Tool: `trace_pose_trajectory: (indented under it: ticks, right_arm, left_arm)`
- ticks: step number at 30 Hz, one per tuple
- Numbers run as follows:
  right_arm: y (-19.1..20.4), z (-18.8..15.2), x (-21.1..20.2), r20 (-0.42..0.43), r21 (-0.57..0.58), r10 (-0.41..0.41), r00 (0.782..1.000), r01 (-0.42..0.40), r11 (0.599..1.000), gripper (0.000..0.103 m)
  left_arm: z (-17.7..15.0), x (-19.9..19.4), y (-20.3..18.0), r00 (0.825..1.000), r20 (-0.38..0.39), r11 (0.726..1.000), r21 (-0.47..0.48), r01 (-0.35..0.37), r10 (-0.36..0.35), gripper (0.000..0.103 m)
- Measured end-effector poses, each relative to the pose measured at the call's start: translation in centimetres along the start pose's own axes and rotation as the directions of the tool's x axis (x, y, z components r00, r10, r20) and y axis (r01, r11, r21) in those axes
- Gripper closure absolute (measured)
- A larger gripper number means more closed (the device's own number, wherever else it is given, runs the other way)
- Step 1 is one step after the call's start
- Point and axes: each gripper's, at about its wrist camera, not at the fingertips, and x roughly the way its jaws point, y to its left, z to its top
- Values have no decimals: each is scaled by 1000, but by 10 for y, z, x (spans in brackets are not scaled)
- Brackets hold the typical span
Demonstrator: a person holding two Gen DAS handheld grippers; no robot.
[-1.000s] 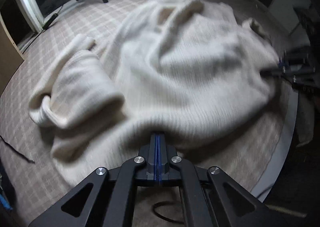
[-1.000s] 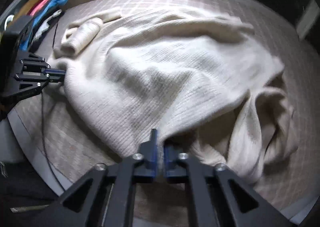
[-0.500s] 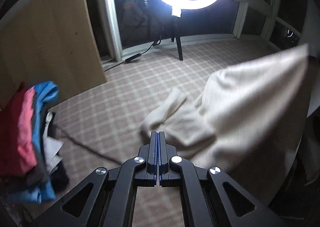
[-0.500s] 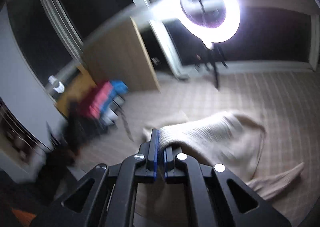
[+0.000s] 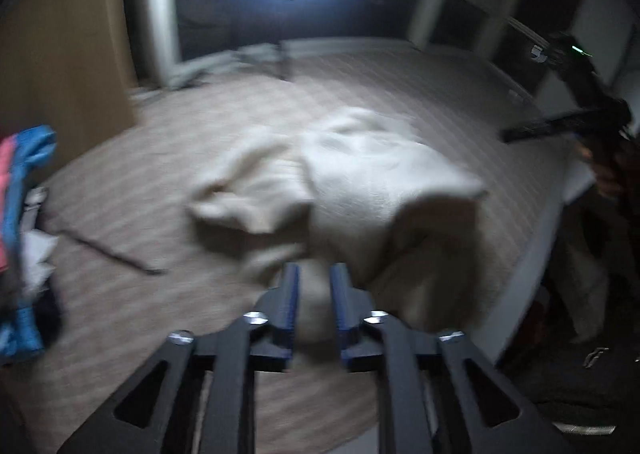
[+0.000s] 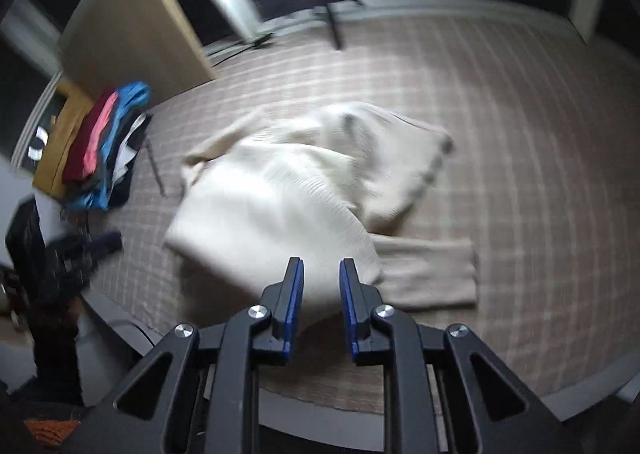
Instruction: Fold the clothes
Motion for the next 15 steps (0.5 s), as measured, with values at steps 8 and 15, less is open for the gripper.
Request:
trace_pose_trajectory:
  ticks: [8,15]
  right_arm:
    - [-3,26,-5,73,-159,-53,996,64,985,58]
    - [127,85,81,-43,-643,62,997,-75,763,43]
  left_arm:
    - [15,75,-80,991,-99,996,-23,90,-91,64]
    - [-17,50,-60,997,-66,984,-174,-50,39,64]
